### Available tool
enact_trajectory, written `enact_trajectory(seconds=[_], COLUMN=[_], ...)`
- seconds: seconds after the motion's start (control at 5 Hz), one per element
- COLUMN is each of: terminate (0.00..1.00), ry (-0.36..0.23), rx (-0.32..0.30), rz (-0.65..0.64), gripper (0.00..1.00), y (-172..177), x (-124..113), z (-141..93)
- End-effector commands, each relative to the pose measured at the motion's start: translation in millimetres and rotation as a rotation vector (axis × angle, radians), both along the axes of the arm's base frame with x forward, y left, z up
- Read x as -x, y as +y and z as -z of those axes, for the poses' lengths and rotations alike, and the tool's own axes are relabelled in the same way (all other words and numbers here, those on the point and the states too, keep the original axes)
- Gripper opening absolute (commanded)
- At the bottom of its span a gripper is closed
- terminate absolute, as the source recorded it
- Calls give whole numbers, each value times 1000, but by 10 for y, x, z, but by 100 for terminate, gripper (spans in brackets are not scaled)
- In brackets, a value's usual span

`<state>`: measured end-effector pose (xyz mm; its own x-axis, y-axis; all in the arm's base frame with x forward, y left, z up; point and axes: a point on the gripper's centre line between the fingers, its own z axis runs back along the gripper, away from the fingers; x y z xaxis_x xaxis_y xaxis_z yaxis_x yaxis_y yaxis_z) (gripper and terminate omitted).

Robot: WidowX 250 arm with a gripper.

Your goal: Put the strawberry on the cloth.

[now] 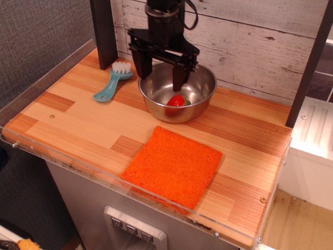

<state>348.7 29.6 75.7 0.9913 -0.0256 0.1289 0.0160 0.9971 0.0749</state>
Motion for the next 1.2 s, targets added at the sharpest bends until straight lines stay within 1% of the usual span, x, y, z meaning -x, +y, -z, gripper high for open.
enact_trajectory(seconds=[0.0, 0.4, 0.6, 0.8, 1.0], terminate=[0, 0, 0, 0, 0], ry=[3, 39, 59, 54, 14], rx=[-49, -56, -61, -53, -28], rz=[6, -23, -44, -59, -59], gripper=[100, 100, 100, 0, 0], y=[-96, -14, 47, 75, 102], x=[-37, -21, -49, -69, -88], z=[214, 417, 517, 556, 424])
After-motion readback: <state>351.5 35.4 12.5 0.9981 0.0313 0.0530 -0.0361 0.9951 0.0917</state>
